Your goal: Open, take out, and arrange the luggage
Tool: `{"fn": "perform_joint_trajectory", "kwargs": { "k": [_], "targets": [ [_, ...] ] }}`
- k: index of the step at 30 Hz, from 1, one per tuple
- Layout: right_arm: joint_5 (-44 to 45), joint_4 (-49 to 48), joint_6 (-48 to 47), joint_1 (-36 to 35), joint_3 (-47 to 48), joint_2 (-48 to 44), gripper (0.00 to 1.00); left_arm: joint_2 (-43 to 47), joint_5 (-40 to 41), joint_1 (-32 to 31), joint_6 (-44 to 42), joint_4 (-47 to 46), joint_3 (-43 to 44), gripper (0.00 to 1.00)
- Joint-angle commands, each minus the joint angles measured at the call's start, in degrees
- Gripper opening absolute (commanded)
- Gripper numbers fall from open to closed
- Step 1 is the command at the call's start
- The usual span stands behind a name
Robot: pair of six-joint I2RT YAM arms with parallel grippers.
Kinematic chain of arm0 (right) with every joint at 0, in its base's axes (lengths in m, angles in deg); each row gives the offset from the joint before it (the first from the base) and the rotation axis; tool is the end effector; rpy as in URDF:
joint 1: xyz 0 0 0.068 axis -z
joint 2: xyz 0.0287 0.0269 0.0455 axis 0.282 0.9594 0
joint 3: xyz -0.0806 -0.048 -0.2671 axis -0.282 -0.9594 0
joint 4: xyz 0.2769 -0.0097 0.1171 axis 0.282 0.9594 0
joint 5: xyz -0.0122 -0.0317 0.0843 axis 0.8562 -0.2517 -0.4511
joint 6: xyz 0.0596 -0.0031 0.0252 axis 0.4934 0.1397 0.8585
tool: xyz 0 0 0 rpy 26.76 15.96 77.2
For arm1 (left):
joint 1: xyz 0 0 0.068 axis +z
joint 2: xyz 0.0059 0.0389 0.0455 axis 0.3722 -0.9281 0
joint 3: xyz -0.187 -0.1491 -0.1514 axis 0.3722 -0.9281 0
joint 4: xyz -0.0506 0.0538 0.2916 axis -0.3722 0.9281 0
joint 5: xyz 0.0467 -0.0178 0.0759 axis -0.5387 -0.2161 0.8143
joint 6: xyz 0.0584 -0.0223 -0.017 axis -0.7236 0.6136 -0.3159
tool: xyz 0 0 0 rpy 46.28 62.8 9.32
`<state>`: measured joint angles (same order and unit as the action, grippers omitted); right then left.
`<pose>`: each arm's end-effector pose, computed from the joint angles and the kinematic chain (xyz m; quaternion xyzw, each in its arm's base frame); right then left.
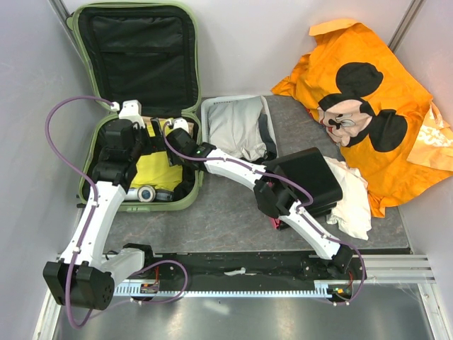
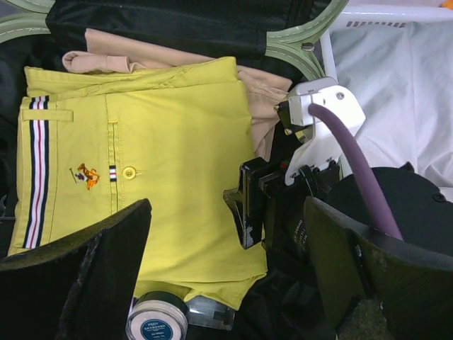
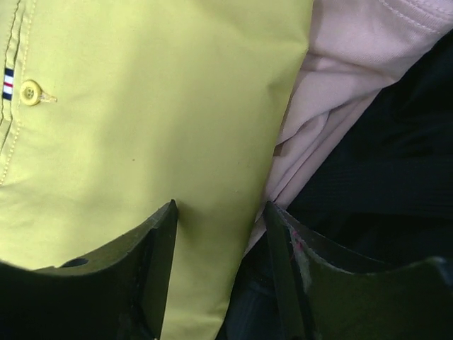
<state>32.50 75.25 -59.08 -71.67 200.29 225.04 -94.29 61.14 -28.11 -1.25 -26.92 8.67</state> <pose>0.3791 0.5219 0.1777 -0.1543 0.8736 0.1935 0.4189 0.2878 -0.0279 0.3533 -0.0415 0.8336 -0.0445 0.5490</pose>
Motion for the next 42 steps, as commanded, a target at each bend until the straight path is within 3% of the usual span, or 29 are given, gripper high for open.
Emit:
{"fn": "perform_joint_trajectory", "kwargs": {
  "k": [1, 10, 12, 20, 30, 37, 42],
  "targets": [
    [0.41, 0.10, 0.11, 0.09, 1.83, 2.80, 0.57, 1.84, -0.34, -1.21, -0.64, -1.46, -0.03, 0.96],
    [-0.83, -4.91, -1.56, -1.40, -1.60, -1.59, 0.19, 1.67, -0.25, -1.21, -0.82, -1.46, -0.12, 0.96],
    [0.49, -5.27, -2.35, -2.01, -2.83, -3.96, 0.01, 1.67, -0.25, -1.21, -0.82, -1.46, -0.12, 0.96],
    [7.61, -7.03, -9.02, -5.09, -5.56, -13.36, 0.00, 1.75, 0.80, -1.21, -0.91, -1.28, -0.12, 0.96],
    [14.29, -5.80, -12.90, -5.18, -7.92, -18.38, 0.00, 2.37, 6.07, -1.21, -1.08, -0.76, 0.06, 0.96],
    [13.50, -6.14, -11.49, -3.43, -12.93, -22.51, 0.00, 2.55, 14.50, 0.54, -2.31, -0.14, 0.23, 0.97],
    [10.96, -7.20, -9.74, -0.80, -18.38, -27.34, 0.00, 2.02, 15.83, 3.01, -2.75, -0.05, 0.32, 0.98]
  ]
}}
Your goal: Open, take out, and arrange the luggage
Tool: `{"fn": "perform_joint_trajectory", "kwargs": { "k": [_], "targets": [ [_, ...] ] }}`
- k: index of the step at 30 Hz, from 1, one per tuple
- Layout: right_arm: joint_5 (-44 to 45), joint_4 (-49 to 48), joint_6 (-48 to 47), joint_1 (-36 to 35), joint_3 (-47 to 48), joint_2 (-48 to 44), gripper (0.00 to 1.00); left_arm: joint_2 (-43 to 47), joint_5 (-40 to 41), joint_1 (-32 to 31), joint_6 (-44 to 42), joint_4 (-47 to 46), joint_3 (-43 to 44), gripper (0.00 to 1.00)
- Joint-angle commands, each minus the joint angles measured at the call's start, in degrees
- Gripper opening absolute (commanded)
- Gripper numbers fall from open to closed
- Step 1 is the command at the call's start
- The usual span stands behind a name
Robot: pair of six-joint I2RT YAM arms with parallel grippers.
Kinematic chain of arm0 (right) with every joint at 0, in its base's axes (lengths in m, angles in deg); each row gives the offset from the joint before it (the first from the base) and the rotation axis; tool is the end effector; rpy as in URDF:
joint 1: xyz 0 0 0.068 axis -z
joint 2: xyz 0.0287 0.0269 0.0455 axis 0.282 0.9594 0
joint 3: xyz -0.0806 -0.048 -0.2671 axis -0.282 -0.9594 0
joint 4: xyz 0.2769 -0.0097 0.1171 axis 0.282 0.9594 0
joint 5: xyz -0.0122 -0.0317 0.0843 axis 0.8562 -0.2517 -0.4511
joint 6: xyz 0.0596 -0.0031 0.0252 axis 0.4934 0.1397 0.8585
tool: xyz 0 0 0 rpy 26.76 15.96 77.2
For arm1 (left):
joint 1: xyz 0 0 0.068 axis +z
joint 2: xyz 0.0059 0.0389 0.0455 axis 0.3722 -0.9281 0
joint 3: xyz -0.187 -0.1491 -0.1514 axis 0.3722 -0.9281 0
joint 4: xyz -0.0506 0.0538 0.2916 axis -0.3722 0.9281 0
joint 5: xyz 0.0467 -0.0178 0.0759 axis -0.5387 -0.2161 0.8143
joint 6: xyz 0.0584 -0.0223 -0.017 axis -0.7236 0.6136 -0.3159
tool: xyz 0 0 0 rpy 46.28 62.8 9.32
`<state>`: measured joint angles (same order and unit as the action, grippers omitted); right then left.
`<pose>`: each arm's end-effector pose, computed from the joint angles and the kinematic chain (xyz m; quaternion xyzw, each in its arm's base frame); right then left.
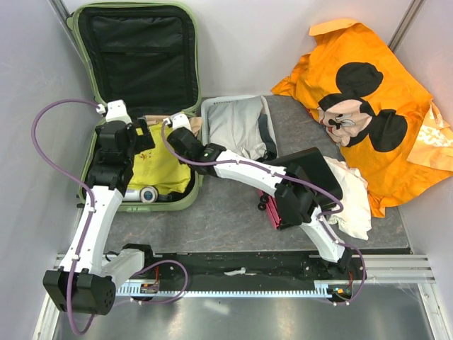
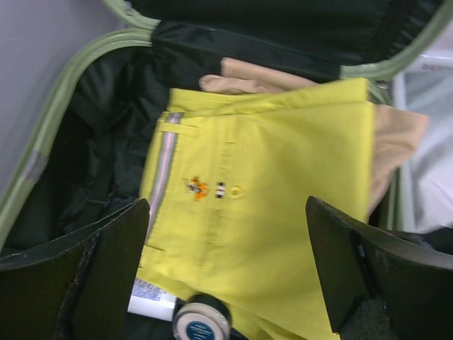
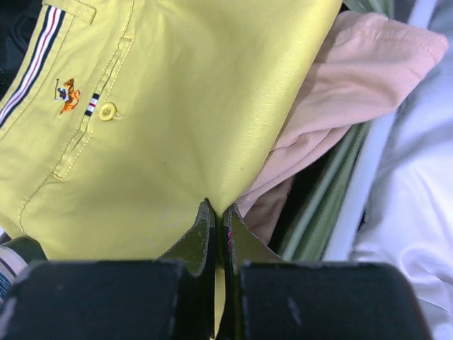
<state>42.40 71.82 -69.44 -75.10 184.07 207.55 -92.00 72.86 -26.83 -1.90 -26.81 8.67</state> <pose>0.3277 0.4959 0.2579 -0.2029 0.8346 0.1283 0.4957 0.2777 -0.0104 0.3643 -0.1038 0.8136 0.0465 0.5702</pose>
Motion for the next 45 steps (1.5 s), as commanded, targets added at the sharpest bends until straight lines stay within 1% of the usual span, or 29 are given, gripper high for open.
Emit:
{"fn": "perform_joint_trajectory", "kwargs": {
  "k": [1, 4, 6, 7, 9, 12, 13, 16, 19, 24, 33, 35, 39, 41, 42, 44, 45],
  "targets": [
    [-0.17, -4.47, 1.32, 3.08, -3.48, -10.65, 0.00, -0.36, 4.03, 1.89, -2.10, -0.25, 0.32, 0.98],
    [-1.32, -6.05, 2.73, 5.01, -8.75, -14.08, 0.01, -0.36, 3.24, 2.33, -2.10, -0.34, 0.23, 0.99],
    [-1.67, -7.28, 3.61, 6.68, -13.05, -16.62, 0.03, -0.45, 2.45, 2.34, -1.83, -0.34, 0.23, 0.99],
    [-2.28, -7.98, 4.14, 7.30, -14.90, -17.50, 0.12, -0.54, 1.49, 2.42, -1.75, -0.34, 0.23, 0.98],
    [-7.02, -7.73, 5.63, 9.14, -15.79, -17.69, 0.19, -0.72, 0.60, 2.42, -1.39, -0.43, 0.23, 0.99],
    [-12.65, -7.73, 6.43, 9.68, -16.58, -17.78, 0.36, -0.80, -0.63, 2.51, -1.13, -0.34, 0.23, 0.98],
    [-14.14, -7.64, 6.77, 9.68, -16.76, -17.69, 0.47, -0.89, -0.80, 2.51, -1.04, -0.34, 0.23, 0.98],
    [-18.89, -8.69, 9.06, 9.59, -17.81, -17.69, 0.56, -0.98, -1.68, 2.51, -0.78, -0.34, 0.23, 0.98],
    [-21.27, -9.75, 10.99, 9.33, -18.95, -17.95, 0.58, -0.98, -2.12, 2.51, -0.60, -0.34, 0.23, 0.99],
    [-22.06, -9.05, 12.22, 7.92, -20.36, -18.92, 0.58, -1.07, -2.82, 2.51, -0.43, -0.34, 0.23, 0.98],
    [-20.92, -8.43, 13.90, 6.51, -26.78, -21.47, 0.59, -1.33, -4.15, 2.51, 0.01, -0.25, 0.32, 0.99],
    [-22.14, -8.52, 14.25, 6.25, -27.22, -21.20, 0.59, -1.42, -4.50, 2.51, 0.10, -0.34, 0.32, 0.98],
    [-26.18, -10.26, 15.91, 5.72, -27.48, -20.41, 0.54, -1.33, -4.58, 2.51, 0.10, -0.43, 0.23, 0.98],
    [-27.94, -11.06, 16.62, 5.46, -27.39, -19.97, 0.47, -1.24, -4.59, 2.51, 0.10, -0.34, 0.23, 0.98],
    [-29.08, -11.67, 17.14, 5.37, -27.13, -19.71, 0.37, -1.33, -4.59, 2.51, 0.10, -0.34, 0.23, 0.98],
    [-30.41, -12.03, 17.85, 5.28, -26.69, -19.71, 0.24, -1.24, -4.50, 2.51, 0.10, -0.43, 0.23, 0.98],
    [-31.11, -12.21, 18.11, 5.28, -26.43, -19.97, 0.10, -1.24, -4.50, 2.51, 0.10, -0.51, 0.15, 0.99]
  ]
}}
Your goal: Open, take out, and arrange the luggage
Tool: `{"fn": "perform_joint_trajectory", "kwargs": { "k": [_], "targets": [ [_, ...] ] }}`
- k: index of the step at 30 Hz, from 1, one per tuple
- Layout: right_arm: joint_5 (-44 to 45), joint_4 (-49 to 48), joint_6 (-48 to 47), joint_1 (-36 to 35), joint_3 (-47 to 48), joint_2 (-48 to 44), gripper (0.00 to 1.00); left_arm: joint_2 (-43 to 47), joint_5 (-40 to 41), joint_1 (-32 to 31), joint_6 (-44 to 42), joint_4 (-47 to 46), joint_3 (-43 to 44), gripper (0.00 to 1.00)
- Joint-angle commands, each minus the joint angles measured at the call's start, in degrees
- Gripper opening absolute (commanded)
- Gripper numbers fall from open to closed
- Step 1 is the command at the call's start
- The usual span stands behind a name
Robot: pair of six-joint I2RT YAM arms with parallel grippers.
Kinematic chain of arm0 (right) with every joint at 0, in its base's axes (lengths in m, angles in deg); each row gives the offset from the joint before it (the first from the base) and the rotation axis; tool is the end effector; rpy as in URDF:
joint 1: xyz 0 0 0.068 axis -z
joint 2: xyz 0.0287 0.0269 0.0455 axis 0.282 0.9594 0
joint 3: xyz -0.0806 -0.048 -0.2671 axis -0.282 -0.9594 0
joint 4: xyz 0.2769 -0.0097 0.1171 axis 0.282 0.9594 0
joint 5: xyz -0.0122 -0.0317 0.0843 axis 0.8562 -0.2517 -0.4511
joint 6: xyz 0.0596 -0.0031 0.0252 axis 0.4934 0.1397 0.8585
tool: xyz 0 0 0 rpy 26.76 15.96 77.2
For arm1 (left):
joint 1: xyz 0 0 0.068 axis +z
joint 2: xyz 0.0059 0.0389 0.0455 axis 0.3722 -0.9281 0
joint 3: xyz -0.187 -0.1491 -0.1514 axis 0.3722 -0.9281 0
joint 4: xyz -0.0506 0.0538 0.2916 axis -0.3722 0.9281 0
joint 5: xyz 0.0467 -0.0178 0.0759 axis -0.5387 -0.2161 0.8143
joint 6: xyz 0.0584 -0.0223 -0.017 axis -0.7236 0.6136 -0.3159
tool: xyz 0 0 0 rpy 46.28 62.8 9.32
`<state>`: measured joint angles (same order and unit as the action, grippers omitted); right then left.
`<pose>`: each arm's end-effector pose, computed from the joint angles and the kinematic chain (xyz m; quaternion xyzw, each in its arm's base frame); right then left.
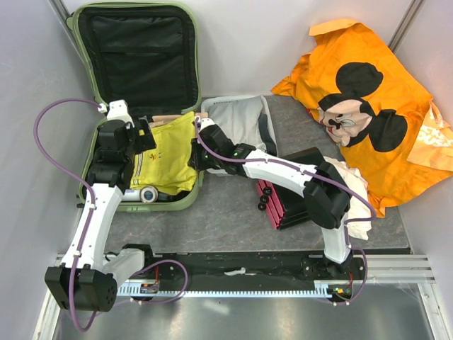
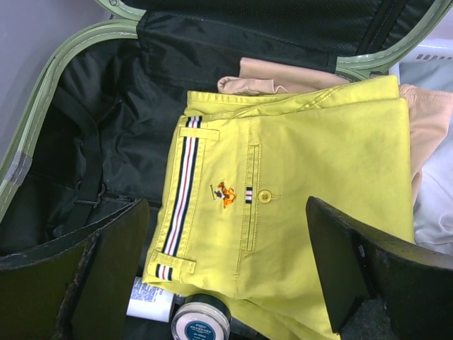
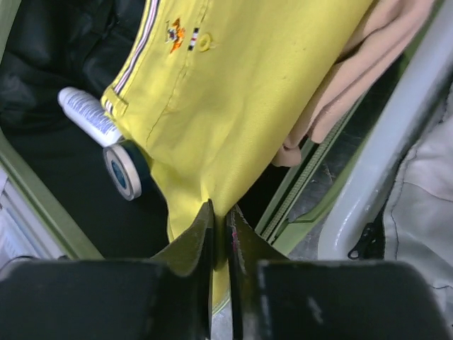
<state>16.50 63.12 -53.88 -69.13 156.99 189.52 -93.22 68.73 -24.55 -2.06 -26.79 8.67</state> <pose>0.3160 0.4148 0.2539 -0.1546 0.8628 0.3209 0.3586 0.2838 -0.0031 0.3584 -0.0981 0.8222 0.0305 0.5599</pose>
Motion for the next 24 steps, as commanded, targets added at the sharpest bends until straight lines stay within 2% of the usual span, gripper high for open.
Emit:
{"fn": "perform_joint_trajectory", "kwargs": {
  "k": [1, 2, 6, 10, 16, 19, 24],
  "targets": [
    [-5.30, -3.77, 2.73, -0.69, 0.83, -2.11, 0.04, -0.02, -0.37, 0.24, 0.17, -0.45, 0.15, 0.99],
    [-5.39, -3.69, 2.64, -0.69, 1.09, -2.46, 0.00, 0.07, -0.28, 0.15, 0.17, -0.54, 0.15, 0.98],
    [-4.86, -3.33, 1.06, 0.28, 3.72, -5.88, 0.00, 0.16, -0.28, 0.24, 0.17, -0.45, 0.15, 0.98],
    [-5.30, -3.42, 0.01, 4.75, 4.52, -9.93, 0.00, 0.24, -0.02, 0.24, 0.17, -0.54, 0.15, 0.98],
    [-3.90, -3.16, -0.96, 9.85, -2.94, -16.96, 0.00, -0.11, -0.89, 0.24, 0.52, -0.71, 0.06, 0.99],
    [-3.20, -3.16, -1.05, 11.00, -8.30, -19.78, 0.00, -0.72, -3.78, 0.24, 1.74, -1.23, -0.20, 0.98],
    [-4.76, -4.12, 0.00, 11.88, -15.95, -21.45, 0.00, -3.18, -16.69, 0.15, 7.53, -4.22, -2.40, 0.96]
  ]
}}
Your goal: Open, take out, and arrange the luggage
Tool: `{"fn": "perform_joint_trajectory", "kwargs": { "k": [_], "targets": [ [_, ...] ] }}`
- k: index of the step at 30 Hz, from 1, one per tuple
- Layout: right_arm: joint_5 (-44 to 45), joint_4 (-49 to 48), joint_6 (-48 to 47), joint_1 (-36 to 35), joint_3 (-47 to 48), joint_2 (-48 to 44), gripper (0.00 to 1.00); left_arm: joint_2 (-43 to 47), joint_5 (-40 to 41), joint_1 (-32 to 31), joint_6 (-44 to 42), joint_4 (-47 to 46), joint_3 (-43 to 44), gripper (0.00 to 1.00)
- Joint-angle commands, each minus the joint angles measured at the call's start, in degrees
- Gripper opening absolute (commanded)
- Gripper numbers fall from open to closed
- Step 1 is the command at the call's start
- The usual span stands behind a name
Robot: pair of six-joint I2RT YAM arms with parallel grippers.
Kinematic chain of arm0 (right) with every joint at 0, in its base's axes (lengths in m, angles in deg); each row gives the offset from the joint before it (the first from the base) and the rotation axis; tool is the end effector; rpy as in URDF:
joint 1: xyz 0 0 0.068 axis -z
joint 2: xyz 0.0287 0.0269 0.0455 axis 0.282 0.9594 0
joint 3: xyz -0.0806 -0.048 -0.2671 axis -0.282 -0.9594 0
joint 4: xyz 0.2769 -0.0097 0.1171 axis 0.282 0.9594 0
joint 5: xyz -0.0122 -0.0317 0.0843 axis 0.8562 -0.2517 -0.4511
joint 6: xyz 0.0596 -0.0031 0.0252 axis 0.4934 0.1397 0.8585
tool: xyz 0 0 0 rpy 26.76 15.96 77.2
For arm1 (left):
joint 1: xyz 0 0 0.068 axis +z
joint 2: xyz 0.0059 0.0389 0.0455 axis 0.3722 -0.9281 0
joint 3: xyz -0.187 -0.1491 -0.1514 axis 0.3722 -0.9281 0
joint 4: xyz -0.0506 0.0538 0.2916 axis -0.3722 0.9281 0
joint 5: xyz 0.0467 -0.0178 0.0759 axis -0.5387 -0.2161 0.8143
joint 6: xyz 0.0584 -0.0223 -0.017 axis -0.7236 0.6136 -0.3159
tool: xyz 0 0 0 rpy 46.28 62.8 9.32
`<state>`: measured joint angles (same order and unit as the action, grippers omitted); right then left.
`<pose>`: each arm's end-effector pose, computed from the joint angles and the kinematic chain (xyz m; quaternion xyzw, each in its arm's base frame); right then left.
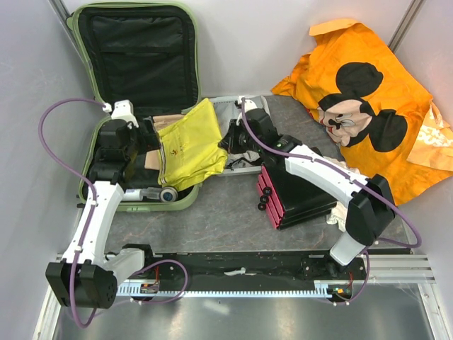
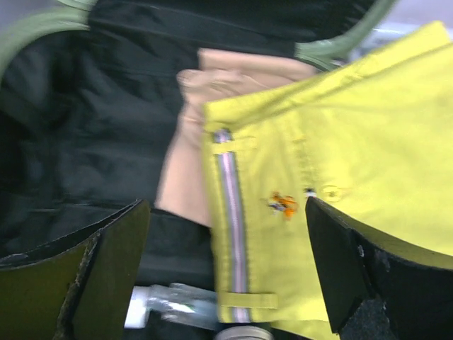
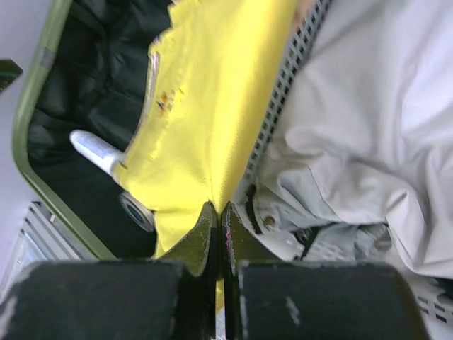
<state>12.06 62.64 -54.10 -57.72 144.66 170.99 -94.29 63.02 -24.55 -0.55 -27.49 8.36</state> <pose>0.3324 0.2970 0.3191 -0.0875 0.8423 0.3392 0.4098 0.2894 -0.0084 0.3524 -0.0815 0.8290 -0.0174 0.5529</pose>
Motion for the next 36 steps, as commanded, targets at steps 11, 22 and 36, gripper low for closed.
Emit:
{"fn": "perform_joint_trajectory", "kwargs": {
  "k": [11, 22, 36],
  "targets": [
    [-20.27, -15.14, 2.94, 9.34, -2.41, 2.60, 0.65, -13.97, -19.80, -2.13, 9.82, -5.37, -3.15, 0.90],
    [-31.27, -20.33, 7.16, 10.32, 12.89, 22.03, 0.79, -18.46, -22.17, -3.19, 10.00, -5.46, -2.98, 0.84],
    [-30.05, -24.56, 11.21, 7.06, 14.12, 23.81, 0.00, -14.08, -17.61, -3.10, 7.98, -4.32, -2.27, 0.86]
  ]
}}
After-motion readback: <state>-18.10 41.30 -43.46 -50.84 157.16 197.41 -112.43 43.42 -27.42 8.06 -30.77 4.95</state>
